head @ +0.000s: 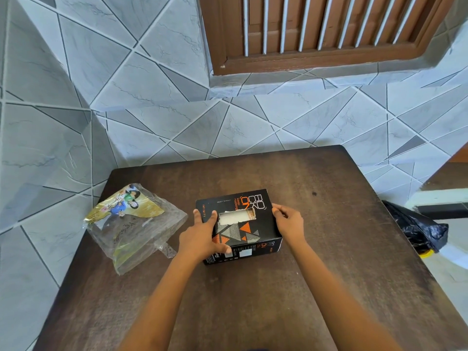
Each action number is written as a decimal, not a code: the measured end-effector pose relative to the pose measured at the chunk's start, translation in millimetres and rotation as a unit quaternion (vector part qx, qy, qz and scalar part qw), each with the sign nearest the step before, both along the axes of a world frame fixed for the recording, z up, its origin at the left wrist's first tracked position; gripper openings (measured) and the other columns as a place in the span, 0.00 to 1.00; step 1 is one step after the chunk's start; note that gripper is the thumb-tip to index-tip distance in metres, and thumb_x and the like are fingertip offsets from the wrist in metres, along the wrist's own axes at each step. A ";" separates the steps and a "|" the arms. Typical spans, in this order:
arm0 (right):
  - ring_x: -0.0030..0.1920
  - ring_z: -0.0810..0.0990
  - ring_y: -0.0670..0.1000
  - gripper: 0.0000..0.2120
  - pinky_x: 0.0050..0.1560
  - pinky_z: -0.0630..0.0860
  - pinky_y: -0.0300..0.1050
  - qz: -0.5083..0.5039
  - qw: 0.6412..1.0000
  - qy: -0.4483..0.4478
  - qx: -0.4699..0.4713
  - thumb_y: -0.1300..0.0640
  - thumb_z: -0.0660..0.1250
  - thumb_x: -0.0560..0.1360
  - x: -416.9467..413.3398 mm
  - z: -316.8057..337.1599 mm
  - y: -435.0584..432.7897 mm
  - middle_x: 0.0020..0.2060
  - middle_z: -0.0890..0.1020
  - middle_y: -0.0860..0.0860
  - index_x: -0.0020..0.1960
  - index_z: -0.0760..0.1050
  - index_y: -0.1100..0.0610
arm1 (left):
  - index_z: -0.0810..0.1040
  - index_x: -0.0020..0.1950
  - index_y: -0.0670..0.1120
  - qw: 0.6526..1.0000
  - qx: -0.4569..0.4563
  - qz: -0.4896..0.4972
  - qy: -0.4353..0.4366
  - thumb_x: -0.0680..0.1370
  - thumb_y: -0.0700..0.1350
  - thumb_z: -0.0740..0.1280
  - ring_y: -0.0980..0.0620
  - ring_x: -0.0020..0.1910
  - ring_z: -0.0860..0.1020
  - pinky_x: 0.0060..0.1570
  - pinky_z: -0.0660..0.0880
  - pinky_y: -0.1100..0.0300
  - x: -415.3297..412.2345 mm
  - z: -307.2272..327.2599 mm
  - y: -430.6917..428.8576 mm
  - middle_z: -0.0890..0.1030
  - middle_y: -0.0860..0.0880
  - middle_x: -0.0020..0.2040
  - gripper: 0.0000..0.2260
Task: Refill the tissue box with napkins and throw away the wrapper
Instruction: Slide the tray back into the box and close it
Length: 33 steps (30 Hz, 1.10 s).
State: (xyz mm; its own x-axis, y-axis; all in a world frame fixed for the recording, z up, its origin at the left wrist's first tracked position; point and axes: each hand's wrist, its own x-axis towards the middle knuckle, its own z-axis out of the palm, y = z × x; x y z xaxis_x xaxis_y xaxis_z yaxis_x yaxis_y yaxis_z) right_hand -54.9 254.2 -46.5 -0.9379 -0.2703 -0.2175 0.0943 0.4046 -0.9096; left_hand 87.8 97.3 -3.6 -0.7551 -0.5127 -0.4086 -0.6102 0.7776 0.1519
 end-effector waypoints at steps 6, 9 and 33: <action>0.68 0.69 0.52 0.26 0.67 0.64 0.43 0.119 0.993 -0.018 -0.019 0.59 0.64 0.75 13.4 3.7 7.7 0.69 0.70 0.54 0.71 0.62 0.58 | 0.45 0.76 0.57 1.000 0.006 0.009 -0.005 0.66 0.65 0.70 0.39 0.71 0.65 0.63 0.70 0.47 -1.1 -0.7 -0.3 0.42 0.42 0.78 0.48; 0.74 0.56 0.50 0.39 0.71 0.60 0.48 0.262 0.954 0.090 0.115 0.49 0.66 0.74 18.0 4.2 16.7 0.76 0.54 0.51 0.75 0.48 0.57 | 0.49 0.76 0.58 0.999 0.015 0.031 0.030 0.66 0.66 0.69 0.41 0.72 0.63 0.63 0.71 0.47 1.8 -4.8 -2.0 0.44 0.44 0.78 0.45; 0.74 0.59 0.50 0.26 0.69 0.63 0.44 0.292 0.831 0.317 0.351 0.55 0.57 0.79 -85.4 22.6 -57.7 0.76 0.57 0.51 0.74 0.54 0.55 | 0.66 0.71 0.53 0.984 -0.060 -0.017 0.166 0.77 0.35 0.58 0.48 0.72 0.66 0.67 0.67 0.49 -96.7 -8.9 -79.6 0.65 0.52 0.74 0.24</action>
